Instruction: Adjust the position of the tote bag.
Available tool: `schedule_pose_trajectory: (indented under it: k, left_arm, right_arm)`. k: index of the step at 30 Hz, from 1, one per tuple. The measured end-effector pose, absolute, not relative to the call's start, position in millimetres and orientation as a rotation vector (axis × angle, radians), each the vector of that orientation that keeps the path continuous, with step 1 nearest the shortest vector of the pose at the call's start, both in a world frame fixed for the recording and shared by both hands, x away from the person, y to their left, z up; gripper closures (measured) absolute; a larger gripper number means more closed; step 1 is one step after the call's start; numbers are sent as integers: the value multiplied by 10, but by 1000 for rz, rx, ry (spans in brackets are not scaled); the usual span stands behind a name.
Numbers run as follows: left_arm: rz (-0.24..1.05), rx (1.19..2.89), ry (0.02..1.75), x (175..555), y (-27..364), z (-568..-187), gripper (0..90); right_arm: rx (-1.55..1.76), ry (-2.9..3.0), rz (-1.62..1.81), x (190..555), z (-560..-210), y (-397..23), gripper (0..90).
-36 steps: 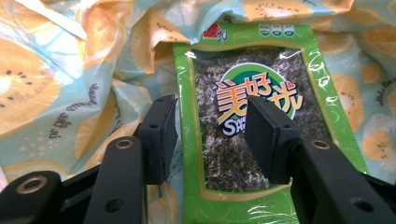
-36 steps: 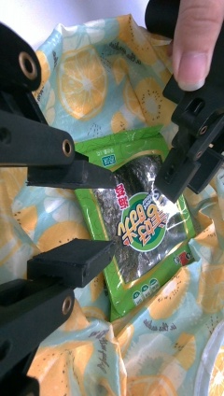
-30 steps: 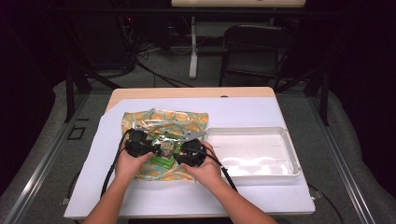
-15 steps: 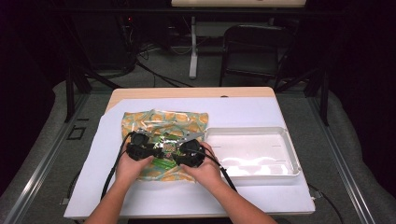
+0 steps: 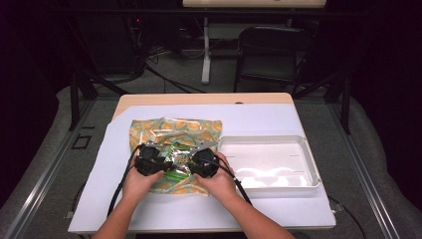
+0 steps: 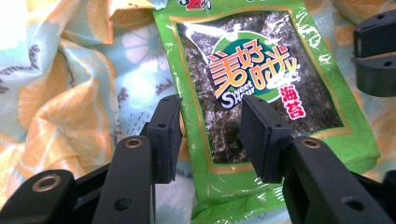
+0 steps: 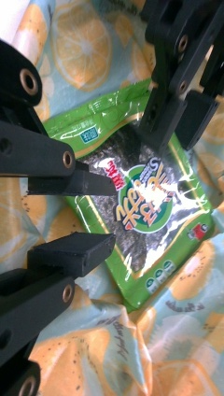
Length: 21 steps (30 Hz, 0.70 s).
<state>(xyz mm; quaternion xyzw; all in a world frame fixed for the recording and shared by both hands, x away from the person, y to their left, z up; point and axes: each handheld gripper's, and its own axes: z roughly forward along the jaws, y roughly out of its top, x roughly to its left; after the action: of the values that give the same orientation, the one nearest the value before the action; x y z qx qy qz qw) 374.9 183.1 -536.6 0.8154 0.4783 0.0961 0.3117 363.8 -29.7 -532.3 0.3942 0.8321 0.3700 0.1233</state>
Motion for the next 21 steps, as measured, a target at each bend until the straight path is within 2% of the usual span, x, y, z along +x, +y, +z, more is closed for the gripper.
schedule_pose_trajectory:
  k: [21]
  left_arm:
    - [250, 2161, 1249, 3638, 1810, -5360, 595]
  right_arm:
    - [1260, 2426, 1054, 3708, -5420, -323, 667]
